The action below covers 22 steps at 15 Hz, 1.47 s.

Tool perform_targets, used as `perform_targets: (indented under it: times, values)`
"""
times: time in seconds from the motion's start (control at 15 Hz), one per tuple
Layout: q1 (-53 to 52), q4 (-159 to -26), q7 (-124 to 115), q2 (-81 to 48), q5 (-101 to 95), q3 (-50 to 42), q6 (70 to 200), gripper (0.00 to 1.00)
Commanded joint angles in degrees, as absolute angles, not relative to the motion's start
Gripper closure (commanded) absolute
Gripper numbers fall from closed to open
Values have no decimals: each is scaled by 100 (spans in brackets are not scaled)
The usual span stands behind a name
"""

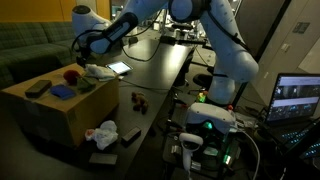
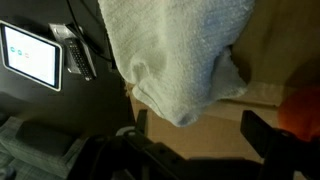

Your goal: Put the items on the table on to the box and the items on the box on to the table.

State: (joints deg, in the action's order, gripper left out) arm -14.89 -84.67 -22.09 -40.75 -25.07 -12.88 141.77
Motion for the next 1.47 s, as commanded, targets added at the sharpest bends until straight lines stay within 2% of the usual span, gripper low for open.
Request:
perform_targets:
  times: [0.0,0.73,1.4]
  values:
    - [-1619,-8195,-2300,-4016,-2576,-1277,14165,0]
    - [-1595,-7879,-1984,-4224,-2122,-607,14416,0]
    - [-1422,-7649,-1497,-4753,-1537,-375,14364,0]
